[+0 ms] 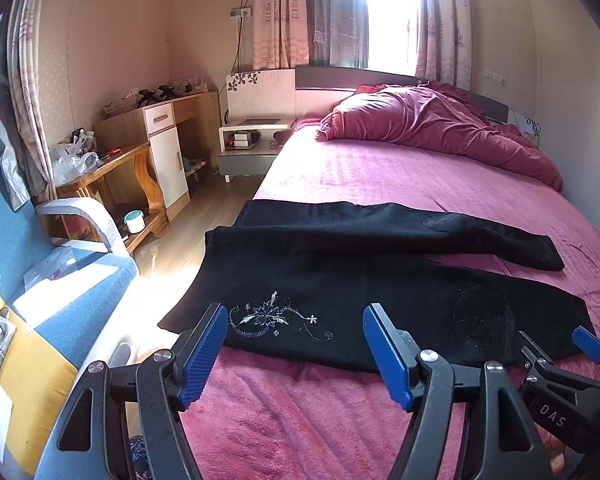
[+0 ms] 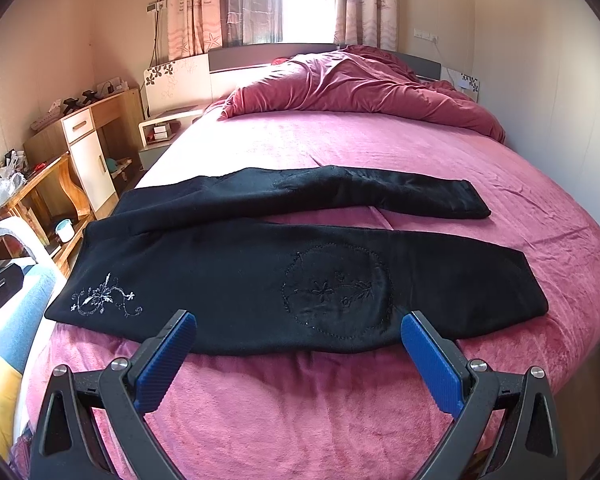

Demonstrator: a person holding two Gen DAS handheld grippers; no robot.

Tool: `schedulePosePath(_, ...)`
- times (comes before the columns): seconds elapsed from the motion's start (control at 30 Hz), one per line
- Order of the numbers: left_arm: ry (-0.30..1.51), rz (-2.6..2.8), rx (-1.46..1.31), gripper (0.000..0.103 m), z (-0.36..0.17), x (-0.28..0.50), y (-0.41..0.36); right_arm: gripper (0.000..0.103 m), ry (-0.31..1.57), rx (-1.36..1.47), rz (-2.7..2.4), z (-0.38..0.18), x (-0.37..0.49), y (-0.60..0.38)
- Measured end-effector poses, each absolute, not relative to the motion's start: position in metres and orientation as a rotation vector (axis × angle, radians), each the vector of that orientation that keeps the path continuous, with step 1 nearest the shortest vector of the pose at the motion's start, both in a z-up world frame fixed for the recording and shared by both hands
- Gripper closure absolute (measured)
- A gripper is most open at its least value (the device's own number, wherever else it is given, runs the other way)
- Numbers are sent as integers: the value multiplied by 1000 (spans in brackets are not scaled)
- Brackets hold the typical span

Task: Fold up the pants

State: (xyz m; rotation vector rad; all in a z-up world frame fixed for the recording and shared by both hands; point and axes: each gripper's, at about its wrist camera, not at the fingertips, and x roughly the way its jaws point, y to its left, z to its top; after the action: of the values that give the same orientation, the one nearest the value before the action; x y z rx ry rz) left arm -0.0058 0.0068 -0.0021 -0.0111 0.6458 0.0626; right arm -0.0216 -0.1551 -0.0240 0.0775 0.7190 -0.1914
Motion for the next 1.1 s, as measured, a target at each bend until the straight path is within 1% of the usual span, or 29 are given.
schedulePosePath(0.4, 686, 50, -10, 31, -14, 2, 5, 0, 744, 87, -199, -33, -17, -161)
schedulePosePath(0.7, 769, -4, -44, 31, -38, 19, 6, 0, 810, 134, -196, -52, -10, -176)
schedulePosePath(0.87, 892, -147, -157, 30, -69, 44, 17, 0, 860, 305, -98, -69, -7, -213)
schedulePosePath(0.97, 983, -195, -270, 30, -93, 64, 33, 0, 884, 425, -118, -80, -10, -255)
schedulePosePath(1.07, 1025, -139, -326, 32, -115, 81, 53, 0, 879, 544, -195, -90, -20, -307)
schedulePosePath(1.1, 1035, -127, -358, 28, -121, 86, 63, 0, 878, 592, -242, -95, -24, -329)
